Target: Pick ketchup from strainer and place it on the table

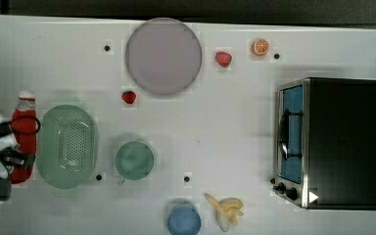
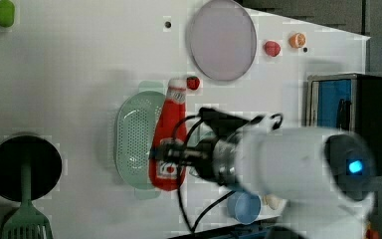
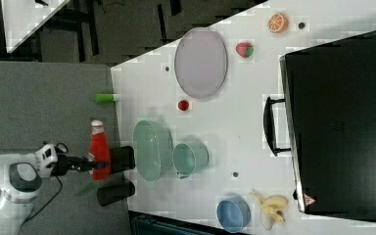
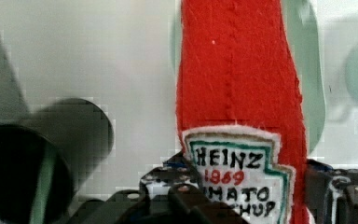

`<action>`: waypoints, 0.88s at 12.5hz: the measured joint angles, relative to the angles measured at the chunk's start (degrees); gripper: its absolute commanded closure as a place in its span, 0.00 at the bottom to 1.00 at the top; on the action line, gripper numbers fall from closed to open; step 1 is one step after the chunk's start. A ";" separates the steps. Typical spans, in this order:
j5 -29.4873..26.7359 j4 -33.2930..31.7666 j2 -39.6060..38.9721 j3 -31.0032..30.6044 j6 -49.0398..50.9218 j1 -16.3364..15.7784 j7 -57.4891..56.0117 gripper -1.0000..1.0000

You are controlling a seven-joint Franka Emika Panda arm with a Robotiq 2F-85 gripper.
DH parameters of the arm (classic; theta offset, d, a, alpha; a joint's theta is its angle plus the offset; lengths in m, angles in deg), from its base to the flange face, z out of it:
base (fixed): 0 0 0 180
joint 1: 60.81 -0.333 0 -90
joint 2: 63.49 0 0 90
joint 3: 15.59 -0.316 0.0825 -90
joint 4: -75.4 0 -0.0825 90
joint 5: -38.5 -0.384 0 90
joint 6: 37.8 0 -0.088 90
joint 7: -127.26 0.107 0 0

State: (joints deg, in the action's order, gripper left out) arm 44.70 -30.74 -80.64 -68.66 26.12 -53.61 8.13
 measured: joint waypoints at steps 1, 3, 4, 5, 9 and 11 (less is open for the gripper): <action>-0.28 2.69 -0.06 0.84 3.05 0.08 -0.38 0.40; -0.40 6.77 0.07 3.33 5.78 1.31 -1.30 0.40; -0.23 7.95 -0.03 4.70 5.86 2.62 -1.72 0.40; -0.18 8.90 -0.07 6.32 6.03 4.21 -2.46 0.40; 0.35 9.23 -0.62 14.80 6.24 10.61 -11.59 0.40; 0.16 9.23 -0.87 20.37 7.05 12.68 -18.10 0.40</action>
State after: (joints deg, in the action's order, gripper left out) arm 44.85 -21.51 -81.50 -48.29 33.17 -40.93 -9.98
